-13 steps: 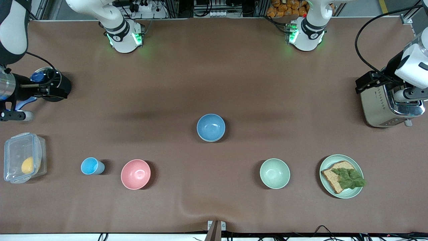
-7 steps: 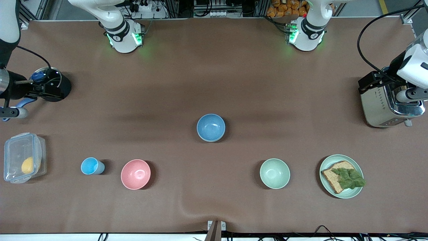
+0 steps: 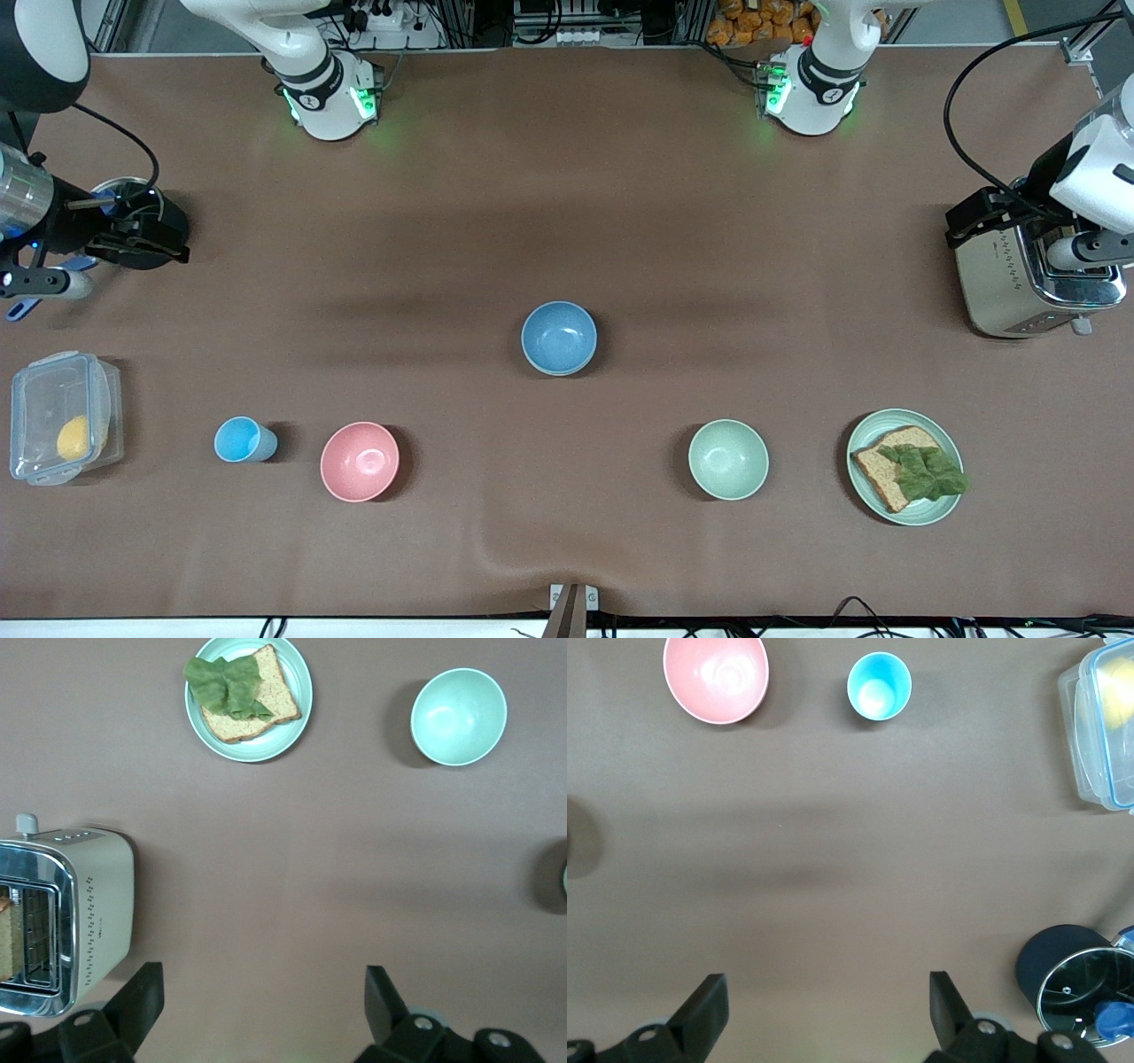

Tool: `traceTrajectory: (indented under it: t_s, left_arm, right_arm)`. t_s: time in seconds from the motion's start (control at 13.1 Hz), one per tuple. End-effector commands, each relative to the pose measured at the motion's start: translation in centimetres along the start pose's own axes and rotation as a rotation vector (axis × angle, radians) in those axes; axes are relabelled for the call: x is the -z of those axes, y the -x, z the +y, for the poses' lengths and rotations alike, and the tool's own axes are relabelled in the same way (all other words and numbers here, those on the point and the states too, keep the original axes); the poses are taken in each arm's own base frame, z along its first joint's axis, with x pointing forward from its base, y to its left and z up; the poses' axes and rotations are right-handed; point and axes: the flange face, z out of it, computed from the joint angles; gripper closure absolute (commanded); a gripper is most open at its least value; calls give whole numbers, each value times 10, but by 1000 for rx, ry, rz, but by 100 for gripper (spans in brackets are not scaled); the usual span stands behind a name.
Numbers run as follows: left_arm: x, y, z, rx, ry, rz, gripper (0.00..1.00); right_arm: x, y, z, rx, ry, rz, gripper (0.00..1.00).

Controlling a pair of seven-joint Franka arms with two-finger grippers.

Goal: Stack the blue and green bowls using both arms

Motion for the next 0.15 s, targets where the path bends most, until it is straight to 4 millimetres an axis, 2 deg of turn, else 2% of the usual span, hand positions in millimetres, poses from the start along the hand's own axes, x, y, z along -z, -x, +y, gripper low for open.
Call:
traceTrajectory:
  t_s: [0.0,0.08]
  left_arm:
    - [4,5,0,-18,25,-6,0]
    - [4,5,-1,-17,26,-6,0]
  right_arm:
    - [2,9,2,-15,14,14,0]
    - [3,10,3,-15,14,14,0]
